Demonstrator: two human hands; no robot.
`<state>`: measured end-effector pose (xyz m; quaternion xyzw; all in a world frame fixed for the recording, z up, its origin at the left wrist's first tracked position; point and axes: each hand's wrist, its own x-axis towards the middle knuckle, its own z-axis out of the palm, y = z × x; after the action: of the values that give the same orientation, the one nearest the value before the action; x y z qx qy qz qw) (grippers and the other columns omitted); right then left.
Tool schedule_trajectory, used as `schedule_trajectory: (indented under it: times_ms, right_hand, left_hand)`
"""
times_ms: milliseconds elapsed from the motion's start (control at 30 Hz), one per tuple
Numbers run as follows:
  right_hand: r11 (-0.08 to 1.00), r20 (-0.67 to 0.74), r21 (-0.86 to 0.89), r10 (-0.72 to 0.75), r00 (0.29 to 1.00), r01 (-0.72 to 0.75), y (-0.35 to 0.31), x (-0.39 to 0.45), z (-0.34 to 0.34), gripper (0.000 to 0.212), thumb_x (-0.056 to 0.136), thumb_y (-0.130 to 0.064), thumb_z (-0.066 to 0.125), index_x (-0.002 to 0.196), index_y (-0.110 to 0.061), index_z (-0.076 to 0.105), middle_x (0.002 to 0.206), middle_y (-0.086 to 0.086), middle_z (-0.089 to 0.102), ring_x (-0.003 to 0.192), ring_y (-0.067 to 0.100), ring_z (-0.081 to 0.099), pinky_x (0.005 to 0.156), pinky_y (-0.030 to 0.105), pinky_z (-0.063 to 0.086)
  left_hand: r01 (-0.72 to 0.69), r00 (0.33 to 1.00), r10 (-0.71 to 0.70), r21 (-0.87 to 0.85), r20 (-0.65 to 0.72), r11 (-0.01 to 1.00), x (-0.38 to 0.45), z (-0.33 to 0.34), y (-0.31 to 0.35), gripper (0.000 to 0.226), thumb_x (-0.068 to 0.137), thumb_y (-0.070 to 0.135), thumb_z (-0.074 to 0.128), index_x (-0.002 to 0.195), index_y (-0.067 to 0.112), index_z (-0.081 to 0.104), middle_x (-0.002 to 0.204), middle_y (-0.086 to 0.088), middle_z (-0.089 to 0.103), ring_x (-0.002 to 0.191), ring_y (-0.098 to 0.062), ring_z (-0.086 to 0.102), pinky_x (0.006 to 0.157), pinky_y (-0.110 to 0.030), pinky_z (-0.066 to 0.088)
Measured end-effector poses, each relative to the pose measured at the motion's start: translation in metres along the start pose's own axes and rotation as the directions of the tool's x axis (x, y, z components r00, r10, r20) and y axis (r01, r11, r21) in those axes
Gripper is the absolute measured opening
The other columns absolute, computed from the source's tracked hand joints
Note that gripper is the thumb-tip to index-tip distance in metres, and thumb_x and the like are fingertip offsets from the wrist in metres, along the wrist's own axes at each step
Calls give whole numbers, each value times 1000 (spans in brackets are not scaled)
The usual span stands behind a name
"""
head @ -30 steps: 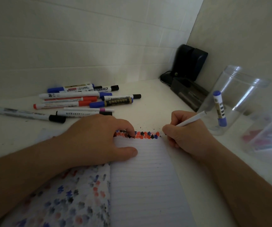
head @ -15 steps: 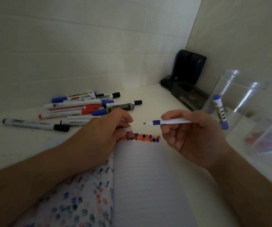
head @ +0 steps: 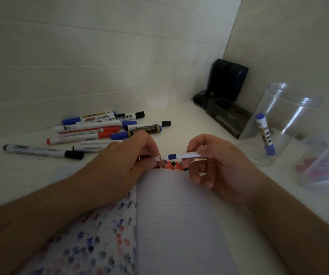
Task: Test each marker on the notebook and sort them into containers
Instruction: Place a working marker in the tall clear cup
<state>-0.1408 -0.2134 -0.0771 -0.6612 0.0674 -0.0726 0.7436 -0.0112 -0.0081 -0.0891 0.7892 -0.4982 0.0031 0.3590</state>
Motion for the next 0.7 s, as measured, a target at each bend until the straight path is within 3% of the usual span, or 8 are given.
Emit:
schedule_trajectory:
  times_ms: [167, 300, 467, 700]
  right_hand:
    - [989, -16, -135, -57, 998, 55, 1, -1, 3, 7, 92, -10, 66, 90, -14, 71, 87, 20, 72, 55, 26, 59, 40, 22, 38]
    - [958, -116, -224, -210, 971, 181, -2, -1, 0, 13, 76, -30, 82, 82, -21, 76, 79, 13, 72, 52, 20, 58, 41, 24, 40]
    - [959, -112, -195, -231, 966, 207, -1, -2, -5, 9, 75, -31, 78, 81, -24, 79, 77, 10, 73, 51, 18, 58, 41, 23, 40]
    - [931, -60, -318, -211, 976, 182, 1, -2, -7, 18, 82, -35, 72, 79, -18, 75, 53, 3, 54, 46, 13, 43, 45, 24, 38]
  left_hand:
    - [-30, 999, 32, 61, -39, 998, -1, -1, 1, 27, 95, 28, 66, 99, 49, 50, 96, 33, 60, 99, 18, 57, 80, 4, 38]
    - [14, 990, -32, -126, -136, 992, 0, -8, 4, 30, 91, 17, 72, 97, 45, 64, 95, 33, 71, 96, 17, 63, 78, 2, 43]
    - [45, 983, -115, -420, -141, 906, 1, -12, 13, 25, 81, 9, 76, 89, 33, 75, 82, 21, 76, 79, 2, 72, 69, -5, 51]
    - [45, 987, -100, -382, -126, 923, 3, -10, 11, 20, 64, 25, 76, 79, 37, 75, 76, 26, 73, 79, 5, 70, 70, -2, 48]
